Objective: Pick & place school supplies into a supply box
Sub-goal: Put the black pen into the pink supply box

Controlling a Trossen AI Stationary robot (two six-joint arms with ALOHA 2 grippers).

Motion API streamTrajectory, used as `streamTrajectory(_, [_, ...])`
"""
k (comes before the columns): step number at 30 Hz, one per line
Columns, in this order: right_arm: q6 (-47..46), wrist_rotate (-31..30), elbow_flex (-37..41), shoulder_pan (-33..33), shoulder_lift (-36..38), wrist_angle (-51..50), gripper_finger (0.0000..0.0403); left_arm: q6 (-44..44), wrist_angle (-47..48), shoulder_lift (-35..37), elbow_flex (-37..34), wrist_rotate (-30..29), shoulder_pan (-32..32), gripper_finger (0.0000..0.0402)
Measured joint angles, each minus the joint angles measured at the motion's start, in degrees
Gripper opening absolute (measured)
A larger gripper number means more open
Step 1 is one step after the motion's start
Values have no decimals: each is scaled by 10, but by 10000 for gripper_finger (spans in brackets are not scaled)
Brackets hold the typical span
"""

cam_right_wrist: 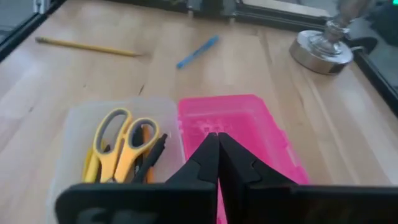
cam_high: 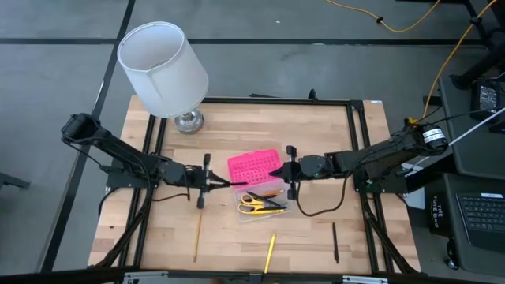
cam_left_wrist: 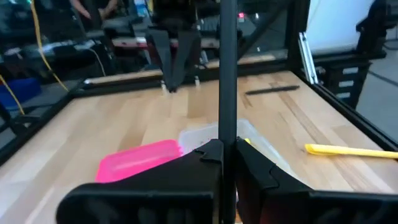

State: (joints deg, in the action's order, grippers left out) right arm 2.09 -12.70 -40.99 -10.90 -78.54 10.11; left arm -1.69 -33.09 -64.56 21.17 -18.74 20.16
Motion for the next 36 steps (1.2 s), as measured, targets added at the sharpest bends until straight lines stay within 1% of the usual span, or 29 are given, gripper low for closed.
streamTrajectory(3, [-19, -42, 0, -13, 6, -14, 5, 14, 59, -26, 45, 5, 0, 8])
streamTrajectory(6, [-21, -62, 0, -24, 24, -37, 9, 30, 113, -53, 88, 4, 0, 8])
streamTrajectory(10, [-21, -57, 0, -38, 49, -52, 7, 35, 135, -94, 128, 4, 0, 8])
streamTrajectory(13, [-23, -55, 0, -50, 59, -61, 5, 64, 161, -125, 158, 4, 0, 8])
streamTrajectory(16, [-34, -57, 0, -60, 64, -77, 10, 110, 219, -163, 210, -13, 0, 8])
streamTrajectory(18, [-32, -57, 0, -62, 65, -88, 15, 126, 270, -192, 250, -27, 0, 8])
streamTrajectory(21, [-31, -57, 0, -62, 68, -89, 15, 130, 332, -238, 310, -24, 0, 8])
streamTrajectory(24, [-19, -57, 0, -62, 82, -96, 7, 131, 374, -282, 358, -3, 0, 8])
streamTrajectory(27, [-18, -57, 0, -62, 99, -97, 4, 131, 393, -317, 390, 20, 1, 8])
streamTrajectory(30, [-17, -57, 0, -62, 110, -95, 11, 130, 398, -343, 411, 23, 1, 9])
streamTrajectory(33, [-17, -57, 0, -62, 112, -92, 20, 131, 399, -361, 418, 23, -4, 12])
streamTrajectory(36, [-14, -57, 0, -62, 112, -90, 20, 152, 401, -371, 418, 22, -12, 16])
